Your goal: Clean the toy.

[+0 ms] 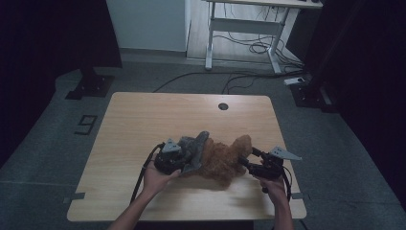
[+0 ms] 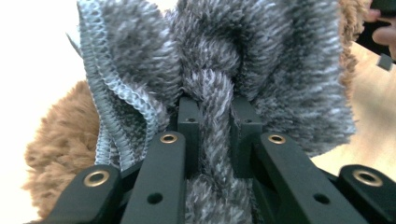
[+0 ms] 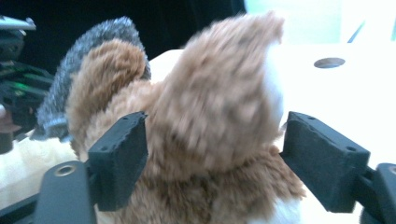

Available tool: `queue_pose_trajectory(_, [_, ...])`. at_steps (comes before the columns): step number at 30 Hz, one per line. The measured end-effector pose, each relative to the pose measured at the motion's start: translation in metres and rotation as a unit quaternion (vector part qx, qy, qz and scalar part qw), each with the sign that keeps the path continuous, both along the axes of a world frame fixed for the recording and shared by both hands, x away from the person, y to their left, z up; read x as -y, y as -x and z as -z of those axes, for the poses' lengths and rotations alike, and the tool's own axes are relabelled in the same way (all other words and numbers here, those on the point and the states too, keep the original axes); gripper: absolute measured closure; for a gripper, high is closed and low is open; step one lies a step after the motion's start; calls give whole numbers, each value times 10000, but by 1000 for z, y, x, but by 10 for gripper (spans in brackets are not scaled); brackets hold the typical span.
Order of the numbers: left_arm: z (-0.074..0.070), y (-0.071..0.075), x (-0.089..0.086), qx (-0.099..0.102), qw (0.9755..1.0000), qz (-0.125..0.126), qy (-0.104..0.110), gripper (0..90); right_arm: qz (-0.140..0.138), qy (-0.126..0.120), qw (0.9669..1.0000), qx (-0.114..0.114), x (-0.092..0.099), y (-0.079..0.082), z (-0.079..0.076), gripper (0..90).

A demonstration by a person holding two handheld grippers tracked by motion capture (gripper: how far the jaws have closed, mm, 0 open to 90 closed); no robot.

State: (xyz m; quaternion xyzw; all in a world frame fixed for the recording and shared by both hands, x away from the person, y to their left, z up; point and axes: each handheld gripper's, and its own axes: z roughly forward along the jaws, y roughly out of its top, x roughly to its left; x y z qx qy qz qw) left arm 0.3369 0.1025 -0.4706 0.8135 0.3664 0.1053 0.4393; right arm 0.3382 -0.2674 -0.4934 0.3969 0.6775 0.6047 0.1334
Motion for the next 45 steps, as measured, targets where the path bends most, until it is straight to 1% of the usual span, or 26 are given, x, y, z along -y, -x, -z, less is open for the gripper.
queue_pose_trajectory(2, [3, 6, -2, 9, 10000, 37, 42, 776, -123, 25, 9999, 44, -4, 2, -4, 203])
queue_pose_trajectory(3, [4, 9, -2, 2, 10000, 65, 59, 776, -242, 59, 9997, 34, -8, 3, -5, 239])
queue_pose_trajectory(4, [5, 12, -2, -4, 9999, 95, 32, 776, -442, 179, 9989, 11, -12, 4, -5, 294])
queue_pose_trajectory(5, [7, 15, -3, -14, 9999, 129, 8, 776, -614, 454, 9971, -7, -18, 5, -3, 324])
queue_pose_trajectory(6, [8, 17, -3, -28, 9999, 154, 5, 776, -749, 692, 9947, -128, -22, 5, -1, 352])
queue_pose_trajectory(7, [9, 18, -4, -47, 9998, 181, 21, 776, -878, 798, 9924, -317, -25, 4, 3, 381])
queue_pose_trajectory(8, [10, 19, -4, -59, 9998, 195, 44, 776, -985, 830, 9906, -454, -25, 3, 7, 404])
queue_pose_trajectory(10, [11, 20, -4, -57, 9998, 206, 60, 776, -1049, 740, 9897, -627, -22, 1, 13, 434])
queue_pose_trajectory(12, [12, 20, -1, -22, 9998, 209, 27, 776, -962, 716, 9902, -717, -22, -2, 18, 452])
queue_pose_trajectory(14, [12, 20, 3, 76, 9998, 178, -77, 776, -824, 698, 9913, -753, -25, -4, 23, 465])
queue_pose_trajectory(16, [12, 17, 5, 168, 9997, 121, -151, 776, -580, 601, 9934, -791, -29, -8, 29, 475])
queue_pose_trajectory(17, [11, 14, 6, 165, 9997, 93, -146, 776, -431, 500, 9945, -815, -30, -10, 31, 481])
queue_pose_trajectory(19, [10, 6, 7, 171, 9997, 42, -144, 776, -202, 399, 9963, -738, -31, -13, 34, 492])
queue_pose_trajectory(21, [8, -3, 9, 178, 9997, -30, -170, 776, 25, 311, 9972, -682, -32, -16, 37, 501])
queue_pose_trajectory(23, [5, -12, 15, 225, 9994, -111, -242, 776, 240, 267, 9974, -626, -32, -19, 41, 507])
queue_pose_trajectory(24, [4, -14, 18, 234, 9993, -139, -269, 776, 307, 215, 9973, -635, -31, -21, 43, 509])
queue_pose_trajectory(26, [3, -20, 23, 257, 9990, -176, -329, 776, 395, 187, 9972, -613, -29, -23, 44, 512])
queue_pose_trajectory(29, [2, -26, 27, 208, 9991, -167, -318, 777, 416, 160, 9970, -635, -26, -24, 45, 514])
queue_pose_trajectory(32, [0, -25, 25, 155, 9994, -116, -287, 776, 376, 168, 9972, -621, -25, -23, 44, 515])
queue_pose_trajectory(34, [-3, -25, 21, 88, 9998, -91, -148, 774, 319, 188, 9975, -606, -25, -22, 44, 518])
queue_pose_trajectory(36, [-11, -26, 16, 59, 10000, -39, 0, 769, 258, 210, 9979, -559, -24, -21, 43, 522])
queue_pose_trajectory(37, [-16, -27, 15, 59, 10000, -20, 19, 767, 166, 222, 9984, -496, -23, -20, 42, 524])
queue_pose_trajectory(40, [-36, -34, 16, 181, 9998, -30, -7, 766, 110, 239, 9987, -433, -21, -18, 41, 526])
queue_pose_trajectory(41, [-42, -38, 17, 232, 9997, -32, -30, 766, 90, 250, 9989, -398, -20, -18, 40, 526])
queue_pose_trajectory(43, [-53, -47, 22, 251, 9997, -25, 5, 766, 43, 277, 9991, -316, -19, -16, 40, 528])
queue_pose_trajectory(45, [-60, -58, 29, 152, 9999, 35, 66, 766, -1, 297, 9992, -253, -18, -15, 39, 528])
